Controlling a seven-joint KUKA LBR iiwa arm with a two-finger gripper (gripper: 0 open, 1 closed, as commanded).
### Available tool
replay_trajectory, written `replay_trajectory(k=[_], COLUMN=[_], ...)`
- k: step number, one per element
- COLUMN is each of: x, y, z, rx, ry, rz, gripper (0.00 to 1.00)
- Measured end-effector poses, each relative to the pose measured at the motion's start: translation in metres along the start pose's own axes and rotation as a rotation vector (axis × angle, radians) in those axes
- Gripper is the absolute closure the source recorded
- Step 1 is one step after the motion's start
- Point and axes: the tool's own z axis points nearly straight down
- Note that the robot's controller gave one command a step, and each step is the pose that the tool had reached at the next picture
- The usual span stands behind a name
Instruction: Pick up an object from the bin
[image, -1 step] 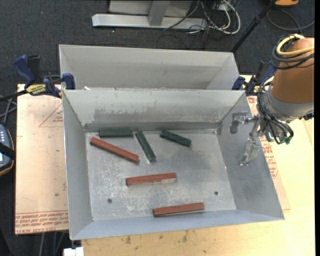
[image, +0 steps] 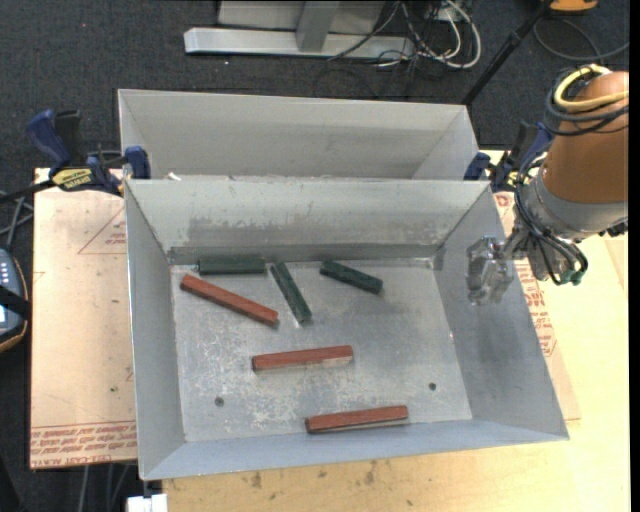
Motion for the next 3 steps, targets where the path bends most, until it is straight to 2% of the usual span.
replay_trajectory(k=[1, 2, 3], x=[0.000, 0.010, 0.041], y=[0.000, 0.017, 0.002], z=[0.000, 0.051, 0.095], rx=[0.000, 0.001, -0.002], ry=[0.000, -0.006, 0.000], rz=[0.000, 0.054, 0.117], gripper=[1.00, 1.00, 1.00])
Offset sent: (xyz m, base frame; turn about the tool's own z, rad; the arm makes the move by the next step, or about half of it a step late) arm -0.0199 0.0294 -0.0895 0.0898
